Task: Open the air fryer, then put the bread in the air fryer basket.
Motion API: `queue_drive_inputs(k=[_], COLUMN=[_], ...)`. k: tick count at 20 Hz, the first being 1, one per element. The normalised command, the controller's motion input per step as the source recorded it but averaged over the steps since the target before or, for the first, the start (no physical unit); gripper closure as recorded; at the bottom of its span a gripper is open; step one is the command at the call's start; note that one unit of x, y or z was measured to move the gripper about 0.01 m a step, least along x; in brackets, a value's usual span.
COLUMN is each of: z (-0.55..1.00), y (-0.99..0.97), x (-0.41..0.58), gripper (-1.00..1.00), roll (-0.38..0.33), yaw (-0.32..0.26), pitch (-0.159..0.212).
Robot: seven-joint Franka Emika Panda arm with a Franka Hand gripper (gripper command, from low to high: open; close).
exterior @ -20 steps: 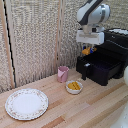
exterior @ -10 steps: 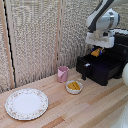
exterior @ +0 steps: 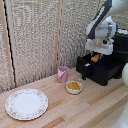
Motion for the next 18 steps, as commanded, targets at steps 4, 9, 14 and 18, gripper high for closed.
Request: queue_drive_inputs(k=[4,9,14,18], z=[-0.14,-0.17,-0.27,-0.11], y=[-0.49,-0.2,0.0,0.0], x=[0.214,0.126,0.047,0.0], gripper=[1.0,1.0,1.0,-1.0], roll=[-0.003,-0.002,0.0,0.0], yaw=[0.059,0.076,0.014,-0.095], pitch=[-0.048,0.01,0.018,-0.016])
